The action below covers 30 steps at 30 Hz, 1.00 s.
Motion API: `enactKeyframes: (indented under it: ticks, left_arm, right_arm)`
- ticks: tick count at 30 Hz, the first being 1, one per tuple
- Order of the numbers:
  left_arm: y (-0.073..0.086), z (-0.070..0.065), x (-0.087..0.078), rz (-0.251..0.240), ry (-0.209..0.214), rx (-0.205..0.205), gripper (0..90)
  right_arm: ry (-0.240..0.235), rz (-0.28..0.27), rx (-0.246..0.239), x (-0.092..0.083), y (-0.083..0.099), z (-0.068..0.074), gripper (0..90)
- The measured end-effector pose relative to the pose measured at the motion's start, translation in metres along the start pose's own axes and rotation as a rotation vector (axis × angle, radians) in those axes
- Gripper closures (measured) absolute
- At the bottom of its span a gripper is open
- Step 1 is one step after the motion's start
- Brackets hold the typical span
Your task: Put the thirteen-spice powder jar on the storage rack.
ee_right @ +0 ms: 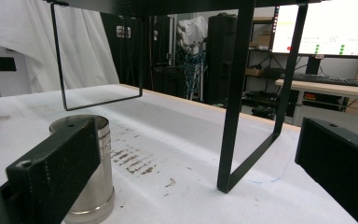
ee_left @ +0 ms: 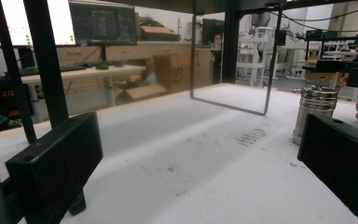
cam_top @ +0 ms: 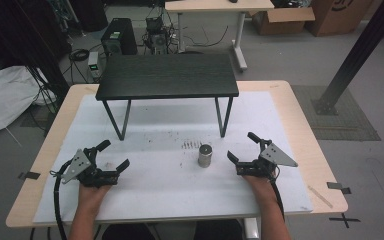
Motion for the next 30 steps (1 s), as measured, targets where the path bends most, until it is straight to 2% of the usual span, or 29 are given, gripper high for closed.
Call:
enactKeyframes:
  ticks: [9,19,21,30]
  left_arm:
    - [0.000,0.000,0.000,-0.001,0.001,0.001,0.3]
    - [0.000,0.000,0.000,0.000,0.001,-0.001,0.2]
    - [0.000,0.000,0.000,-0.001,0.000,-0.001,0.3]
    - [0.000,0.000,0.000,-0.001,0.001,-0.001,0.2]
  right_arm:
    - [-0.003,0.000,-0.011,0.000,0.000,0.001,0.0]
    - [-0.016,-0.001,0.031,0.000,0.000,-0.003,0.0]
    - [-0.038,0.002,0.049,0.001,-0.001,-0.002,0.0]
    - [-0.113,0.036,0.018,0.011,-0.025,0.008,0.0]
Point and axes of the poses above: each handheld gripper's, and its own axes: x roughly forward along the jaws, y roughly out of its underside, z roughly to its left, the point moved 2 cm from there along x, roughly forward along the jaws, and after that the axes turned 3 degrees about -y, right-handed, at the moved point
